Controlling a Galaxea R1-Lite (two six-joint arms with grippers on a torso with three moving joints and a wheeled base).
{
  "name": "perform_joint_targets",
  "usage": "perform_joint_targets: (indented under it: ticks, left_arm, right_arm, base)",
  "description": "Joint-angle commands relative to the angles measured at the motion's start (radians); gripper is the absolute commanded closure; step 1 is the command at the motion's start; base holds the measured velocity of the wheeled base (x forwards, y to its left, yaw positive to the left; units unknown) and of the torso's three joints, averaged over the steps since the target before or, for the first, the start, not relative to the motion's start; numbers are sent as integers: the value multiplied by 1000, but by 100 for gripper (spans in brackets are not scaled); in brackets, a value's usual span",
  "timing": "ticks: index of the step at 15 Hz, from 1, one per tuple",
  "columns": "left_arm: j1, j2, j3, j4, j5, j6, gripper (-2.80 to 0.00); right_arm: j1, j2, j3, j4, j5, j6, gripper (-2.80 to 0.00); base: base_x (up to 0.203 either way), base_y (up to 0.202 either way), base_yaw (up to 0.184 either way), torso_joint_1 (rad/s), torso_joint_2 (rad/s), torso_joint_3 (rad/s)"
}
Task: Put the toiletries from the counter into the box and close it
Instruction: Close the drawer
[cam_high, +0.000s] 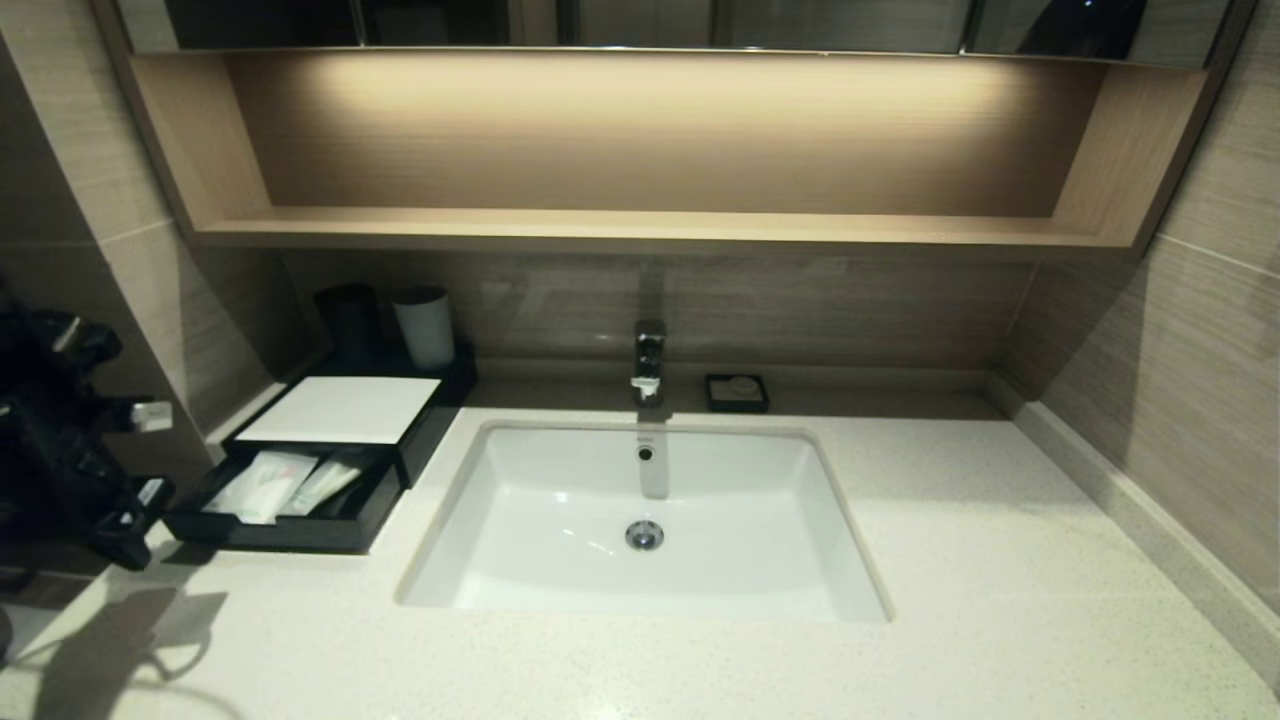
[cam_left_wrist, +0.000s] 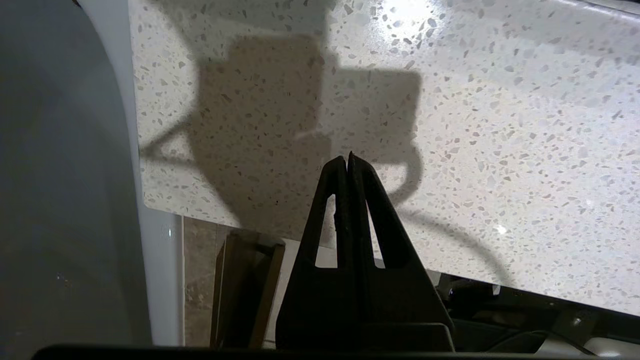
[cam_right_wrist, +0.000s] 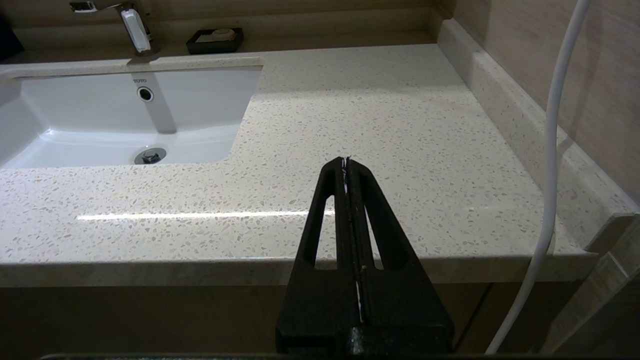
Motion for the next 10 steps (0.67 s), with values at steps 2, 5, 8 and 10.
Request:
perform_joint_targets:
  ticks: [2, 5, 8, 10]
  left_arm:
    - [5, 79, -1, -3, 1, 0, 0]
    - [-3, 120, -7, -29, -8, 0, 0]
    - [-27, 147, -8, -103, -30, 0, 0]
    - [-41, 153, -6, -169, -67, -1, 0]
  right_arm:
    - [0, 1, 0, 0, 0, 0, 0]
    - [0, 0, 0, 0, 0, 0, 0]
    - [0, 0, 0, 0, 0, 0, 0]
    - [0, 0, 0, 0, 0, 0, 0]
  base:
    - [0, 0, 0, 0, 0, 0]
    - [0, 0, 0, 0, 0, 0]
    - [0, 0, 0, 0, 0, 0]
    - [0, 0, 0, 0, 0, 0]
